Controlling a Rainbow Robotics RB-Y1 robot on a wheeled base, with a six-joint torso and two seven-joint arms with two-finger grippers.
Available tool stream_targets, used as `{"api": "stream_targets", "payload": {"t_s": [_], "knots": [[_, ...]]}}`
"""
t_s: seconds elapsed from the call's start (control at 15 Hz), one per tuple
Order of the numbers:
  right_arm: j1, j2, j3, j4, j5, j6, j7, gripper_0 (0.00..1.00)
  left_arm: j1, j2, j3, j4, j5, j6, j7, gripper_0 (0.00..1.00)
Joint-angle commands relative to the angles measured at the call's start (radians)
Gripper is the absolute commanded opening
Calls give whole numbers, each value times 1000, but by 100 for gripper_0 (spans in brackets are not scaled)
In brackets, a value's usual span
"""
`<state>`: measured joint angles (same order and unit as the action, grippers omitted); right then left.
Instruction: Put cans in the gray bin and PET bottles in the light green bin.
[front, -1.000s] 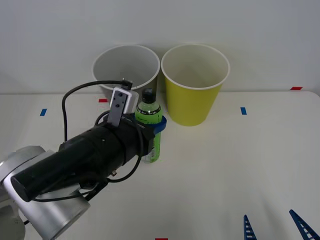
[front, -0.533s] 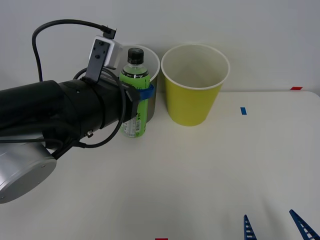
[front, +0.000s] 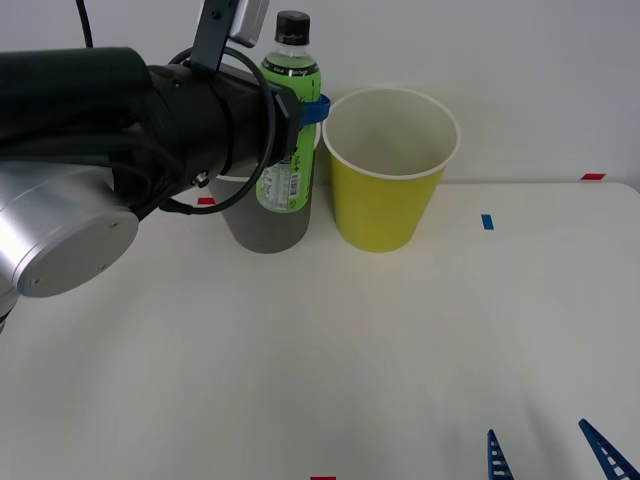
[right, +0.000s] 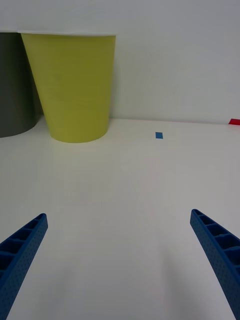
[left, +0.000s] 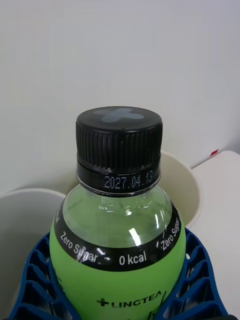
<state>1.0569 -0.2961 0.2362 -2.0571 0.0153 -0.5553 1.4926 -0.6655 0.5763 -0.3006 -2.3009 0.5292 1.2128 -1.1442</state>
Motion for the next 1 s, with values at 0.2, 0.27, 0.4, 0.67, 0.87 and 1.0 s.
{"api": "stream_targets", "payload": {"t_s": [0.2, 0.27, 0.4, 0.67, 0.87, 1.0], "knots": [[0, 0, 0, 0, 0, 0, 0, 100, -195, -79, -2, 193, 71, -4, -9, 0], [0, 0, 0, 0, 0, 0, 0, 100, -246, -98, -2, 252, 95, -6, -15, 0], [0, 0, 0, 0, 0, 0, 0, 100, -327, -136, -3, 357, 115, -9, -29, 0], [0, 0, 0, 0, 0, 0, 0, 100, -414, -200, -75, 526, 75, -118, -62, 0], [0, 0, 0, 0, 0, 0, 0, 100, -417, -234, -143, 569, -20, -208, -68, 0], [0, 0, 0, 0, 0, 0, 0, 100, -417, -274, -146, 621, -52, -274, -71, 0]]}}
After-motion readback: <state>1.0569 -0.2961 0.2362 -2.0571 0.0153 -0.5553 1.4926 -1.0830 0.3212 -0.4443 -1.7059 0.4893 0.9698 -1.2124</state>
